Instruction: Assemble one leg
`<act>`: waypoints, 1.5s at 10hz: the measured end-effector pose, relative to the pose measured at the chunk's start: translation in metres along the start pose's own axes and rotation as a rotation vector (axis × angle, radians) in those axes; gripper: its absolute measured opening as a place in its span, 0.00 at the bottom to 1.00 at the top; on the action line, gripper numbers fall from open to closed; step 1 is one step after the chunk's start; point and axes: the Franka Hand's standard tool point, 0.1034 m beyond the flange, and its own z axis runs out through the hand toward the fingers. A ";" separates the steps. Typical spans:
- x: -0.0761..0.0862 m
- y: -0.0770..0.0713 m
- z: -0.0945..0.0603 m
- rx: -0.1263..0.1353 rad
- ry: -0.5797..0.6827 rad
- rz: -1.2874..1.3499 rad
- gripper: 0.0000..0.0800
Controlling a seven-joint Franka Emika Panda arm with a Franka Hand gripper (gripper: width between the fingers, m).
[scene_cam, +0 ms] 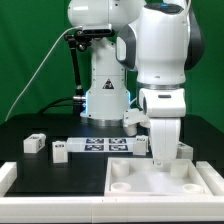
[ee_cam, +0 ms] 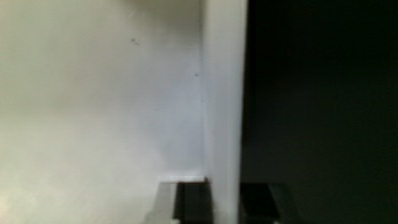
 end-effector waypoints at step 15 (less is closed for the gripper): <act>0.005 -0.005 -0.018 -0.023 -0.003 0.079 0.81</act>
Offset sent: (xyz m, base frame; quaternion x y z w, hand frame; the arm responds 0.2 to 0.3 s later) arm 0.0000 0.0000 0.0000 0.0000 0.0000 0.0000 1.0000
